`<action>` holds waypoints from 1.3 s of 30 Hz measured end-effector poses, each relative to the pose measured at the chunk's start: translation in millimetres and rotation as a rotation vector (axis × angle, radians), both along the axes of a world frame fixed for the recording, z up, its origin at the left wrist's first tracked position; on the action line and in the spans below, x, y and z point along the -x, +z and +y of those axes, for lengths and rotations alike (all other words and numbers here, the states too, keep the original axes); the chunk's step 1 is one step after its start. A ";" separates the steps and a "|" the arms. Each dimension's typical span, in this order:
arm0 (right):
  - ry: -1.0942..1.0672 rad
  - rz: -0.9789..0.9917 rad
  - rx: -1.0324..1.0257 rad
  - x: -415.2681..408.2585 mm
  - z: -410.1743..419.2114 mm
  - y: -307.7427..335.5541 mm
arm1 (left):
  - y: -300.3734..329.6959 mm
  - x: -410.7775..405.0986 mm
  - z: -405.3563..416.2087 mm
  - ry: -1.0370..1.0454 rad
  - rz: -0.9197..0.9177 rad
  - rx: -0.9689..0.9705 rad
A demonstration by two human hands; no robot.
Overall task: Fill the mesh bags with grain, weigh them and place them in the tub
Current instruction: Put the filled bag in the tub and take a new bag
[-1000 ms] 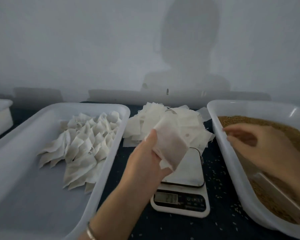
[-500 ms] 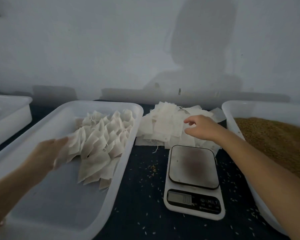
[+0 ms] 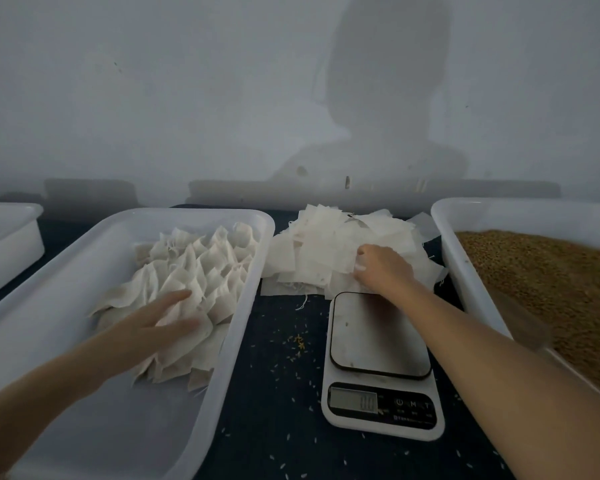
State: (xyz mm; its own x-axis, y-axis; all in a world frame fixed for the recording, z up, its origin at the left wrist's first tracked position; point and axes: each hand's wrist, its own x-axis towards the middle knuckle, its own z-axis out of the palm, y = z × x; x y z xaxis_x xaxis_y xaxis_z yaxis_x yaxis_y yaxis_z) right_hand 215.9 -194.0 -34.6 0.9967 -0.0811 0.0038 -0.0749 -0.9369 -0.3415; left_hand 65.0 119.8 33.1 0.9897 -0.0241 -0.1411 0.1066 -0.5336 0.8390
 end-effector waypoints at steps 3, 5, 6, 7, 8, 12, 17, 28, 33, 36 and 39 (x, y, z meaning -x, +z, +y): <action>-0.083 -0.076 -0.236 -3.6 -5.6 1.3 | 23.5 16.8 -17.2 0.009 -0.137 0.058; -0.174 -0.127 -0.486 -5.9 -10.0 11.0 | 39.4 35.6 -37.2 -0.041 -0.285 0.194; -0.225 -0.163 -0.593 -4.9 -10.9 18.3 | 40.8 44.1 -47.0 -0.077 -0.347 0.262; -0.265 -0.217 -0.678 -2.5 -11.0 26.8 | 41.1 50.2 -60.3 -0.104 -0.409 0.336; -0.291 -0.287 -0.750 1.9 -10.7 35.4 | 38.8 55.9 -74.2 -0.125 -0.429 0.446; -0.341 -0.537 -1.048 51.0 -10.1 70.4 | 9.1 59.4 -130.3 -0.097 -0.382 0.635; -0.166 -0.298 -1.207 150.3 -18.0 69.4 | -16.6 38.6 -172.9 -0.002 -0.158 0.729; -0.148 -0.051 -1.251 227.1 -20.3 43.2 | -32.2 34.5 -179.9 -0.147 0.044 0.576; -0.170 -0.118 -1.324 223.9 -17.2 42.2 | -33.9 36.4 -168.9 -0.120 -0.009 0.568; -0.124 -0.066 -1.355 225.8 -16.7 41.7 | -34.7 35.8 -166.0 -0.016 -0.095 0.570; -0.102 -0.049 -1.308 228.1 -16.3 38.9 | -35.0 34.7 -168.4 0.057 -0.169 0.531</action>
